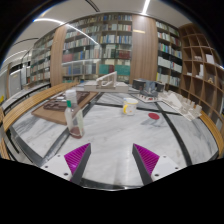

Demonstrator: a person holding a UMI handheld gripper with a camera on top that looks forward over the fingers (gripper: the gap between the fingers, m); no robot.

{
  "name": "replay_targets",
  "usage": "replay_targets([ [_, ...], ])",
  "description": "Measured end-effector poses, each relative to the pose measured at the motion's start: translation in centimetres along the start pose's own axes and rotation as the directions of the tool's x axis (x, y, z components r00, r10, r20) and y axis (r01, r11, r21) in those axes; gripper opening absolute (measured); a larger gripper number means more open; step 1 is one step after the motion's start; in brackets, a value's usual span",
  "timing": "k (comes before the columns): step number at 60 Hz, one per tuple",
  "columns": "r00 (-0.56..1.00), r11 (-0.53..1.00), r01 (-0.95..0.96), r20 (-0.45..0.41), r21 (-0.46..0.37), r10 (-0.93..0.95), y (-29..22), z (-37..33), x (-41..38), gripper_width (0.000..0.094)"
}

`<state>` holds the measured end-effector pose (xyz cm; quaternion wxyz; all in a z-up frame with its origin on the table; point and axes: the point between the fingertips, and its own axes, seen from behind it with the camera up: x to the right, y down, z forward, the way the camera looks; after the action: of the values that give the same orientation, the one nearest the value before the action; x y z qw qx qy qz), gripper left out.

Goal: Pour water

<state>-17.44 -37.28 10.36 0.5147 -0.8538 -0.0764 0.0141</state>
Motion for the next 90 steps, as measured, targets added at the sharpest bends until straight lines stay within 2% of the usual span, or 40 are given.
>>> replay_targets([
  [7, 0.998, 0.999, -0.015, 0.060, 0.032, 0.013, -0.9, 3.1, -7.4, 0.0859],
  [15, 0.994, 0.996, -0.063, 0.088, 0.056, 0.058, -2.7, 7.8, -13.4, 0.0859],
  [27, 0.998, 0.989, -0.058, 0.026, 0.136, 0.055, -6.0, 15.8, -16.2, 0.0842],
  [31, 1.000, 0.987, -0.027, -0.006, 0.161, 0.029, -6.5, 17.8, -16.3, 0.0768],
  [36, 1.000, 0.981, -0.003, -0.030, 0.195, 0.009, -7.0, 19.0, -16.1, 0.0545],
  [47, 0.999, 0.972, -0.016, -0.025, 0.236, 0.023, -7.7, 19.2, -15.9, 0.0426],
  [57, 0.997, 0.961, -0.065, 0.067, 0.269, 0.049, -10.4, 17.7, -16.9, 0.0404],
  [67, 0.913, 0.885, -0.354, 0.318, 0.304, 0.256, -18.9, 15.6, -17.2, 0.0402],
  [77, 0.679, 0.711, -0.660, 0.599, 0.244, 0.425, -29.7, 15.1, -14.9, 0.0401],
  [84, 0.370, 0.537, -0.843, 0.744, 0.018, 0.557, -34.3, 17.1, -12.2, 0.0401],
  [89, 0.065, 0.344, -0.916, 0.772, -0.205, 0.633, -36.3, 19.5, -9.0, 0.0401],
  [90, 0.007, 0.297, -0.923, 0.761, -0.245, 0.649, -36.6, 18.2, -9.2, 0.0398],
])
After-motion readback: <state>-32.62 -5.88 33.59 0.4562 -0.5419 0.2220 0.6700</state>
